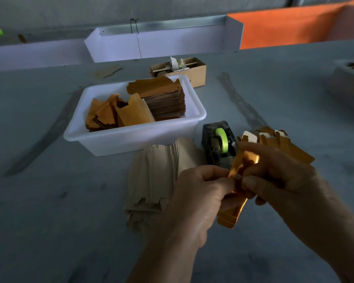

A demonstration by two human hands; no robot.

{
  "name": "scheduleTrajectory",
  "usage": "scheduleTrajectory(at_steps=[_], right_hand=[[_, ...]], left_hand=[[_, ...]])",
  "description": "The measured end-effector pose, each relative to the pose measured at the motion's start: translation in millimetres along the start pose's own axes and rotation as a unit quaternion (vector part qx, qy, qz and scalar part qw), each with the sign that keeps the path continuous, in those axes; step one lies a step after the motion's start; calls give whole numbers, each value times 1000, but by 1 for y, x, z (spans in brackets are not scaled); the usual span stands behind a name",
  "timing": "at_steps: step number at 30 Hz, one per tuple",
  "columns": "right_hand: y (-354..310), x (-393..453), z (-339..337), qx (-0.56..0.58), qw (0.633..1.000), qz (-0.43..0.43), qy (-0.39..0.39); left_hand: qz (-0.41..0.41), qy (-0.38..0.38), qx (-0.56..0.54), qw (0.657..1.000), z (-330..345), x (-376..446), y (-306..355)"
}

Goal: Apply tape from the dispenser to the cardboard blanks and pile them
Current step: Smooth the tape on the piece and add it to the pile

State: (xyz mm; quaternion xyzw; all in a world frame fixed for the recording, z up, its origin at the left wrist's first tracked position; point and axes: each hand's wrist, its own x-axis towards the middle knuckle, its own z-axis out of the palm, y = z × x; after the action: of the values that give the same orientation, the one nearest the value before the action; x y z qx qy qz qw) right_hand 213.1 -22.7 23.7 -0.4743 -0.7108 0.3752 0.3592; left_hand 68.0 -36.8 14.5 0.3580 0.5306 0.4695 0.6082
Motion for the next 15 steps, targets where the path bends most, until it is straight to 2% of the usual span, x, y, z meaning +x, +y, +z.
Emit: scheduleTrajectory(at_steps=[15], right_hand=[[-1,2,10,-67,994,42,70]], left_hand=[[16,-43,16,999,-4,-5,4]])
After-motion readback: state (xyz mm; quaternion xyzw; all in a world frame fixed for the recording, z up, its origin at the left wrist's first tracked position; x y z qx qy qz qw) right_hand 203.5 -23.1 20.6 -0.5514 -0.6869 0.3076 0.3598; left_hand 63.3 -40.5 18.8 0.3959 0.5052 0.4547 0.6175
